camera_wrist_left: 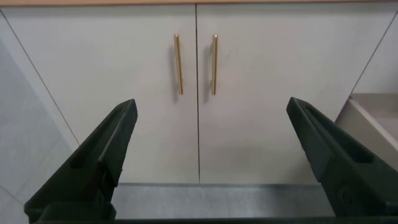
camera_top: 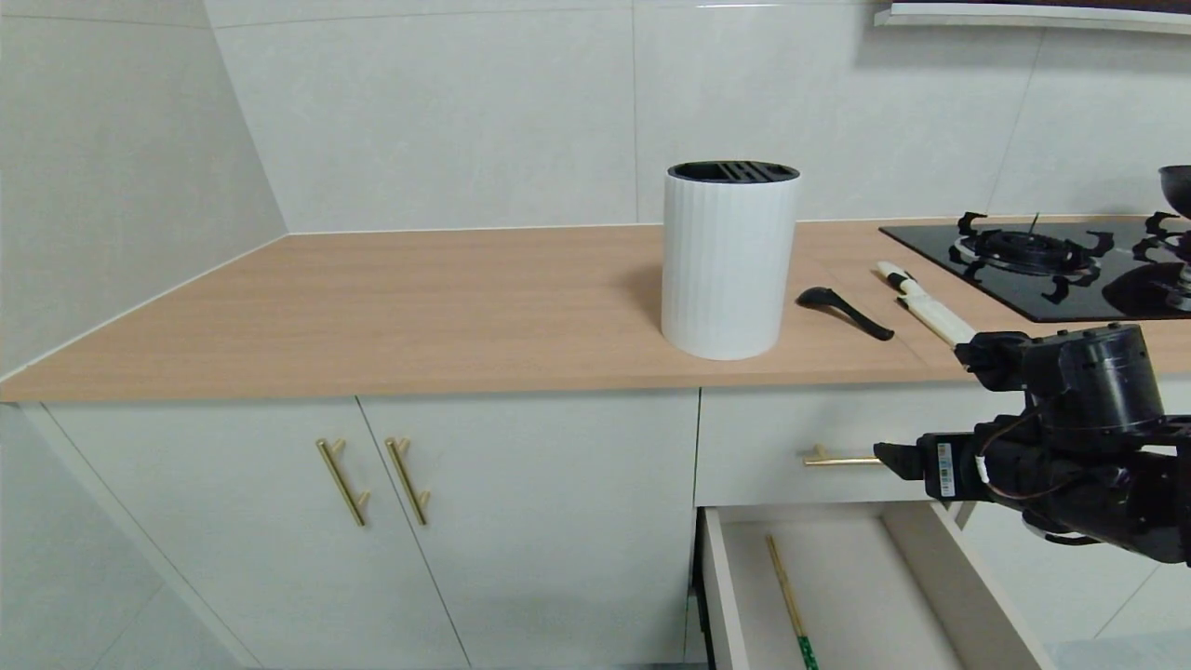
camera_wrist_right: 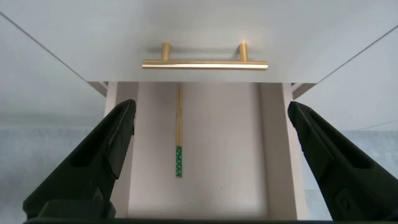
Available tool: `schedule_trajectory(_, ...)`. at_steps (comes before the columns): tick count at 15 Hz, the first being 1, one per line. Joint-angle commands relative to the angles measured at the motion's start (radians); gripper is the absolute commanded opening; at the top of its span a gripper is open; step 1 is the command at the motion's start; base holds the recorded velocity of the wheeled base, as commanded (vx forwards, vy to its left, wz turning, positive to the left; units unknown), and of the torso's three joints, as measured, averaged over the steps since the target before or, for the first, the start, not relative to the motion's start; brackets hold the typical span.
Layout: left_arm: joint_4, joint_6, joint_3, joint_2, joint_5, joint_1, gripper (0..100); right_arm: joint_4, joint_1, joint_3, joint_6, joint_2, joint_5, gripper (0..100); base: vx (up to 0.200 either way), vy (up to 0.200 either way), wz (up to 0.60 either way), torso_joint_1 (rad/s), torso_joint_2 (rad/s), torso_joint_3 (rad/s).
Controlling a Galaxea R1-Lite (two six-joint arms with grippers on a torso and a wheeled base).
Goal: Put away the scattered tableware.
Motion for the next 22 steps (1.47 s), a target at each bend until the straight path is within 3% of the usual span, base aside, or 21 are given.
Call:
schedule_trajectory(1, 0.0, 0.0, 0.0, 0.0, 0.0, 0.0, 100, -0.001, 0.0, 0.0, 0.0, 0.003, 0.0, 100, 0.0, 0.0, 0.0, 0.027, -0.06, -0.041)
schedule_trajectory(6, 0.0, 0.0, 0.0, 0.0, 0.0, 0.0, 100, -0.001, 0.0, 0.0, 0.0, -0.003, 0.0, 100, 0.0, 0.0, 0.0, 0.019, -0.04, -0.024)
schedule_trajectory(19, 0.0, 0.0, 0.0, 0.0, 0.0, 0.0, 100, -0.001, -0.006, 0.003, -0.002, 0.0, 0.009, 100, 0.0, 0.0, 0.0, 0.165, -0.38, -0.215)
schedule_trajectory(22, 0.0, 0.0, 0.0, 0.0, 0.0, 0.0, 100, -0.077, -0.078, -0.035, -0.092, 0.032, 0.12, 100, 0.0, 0.0, 0.0, 0.0, 0.0, 0.0)
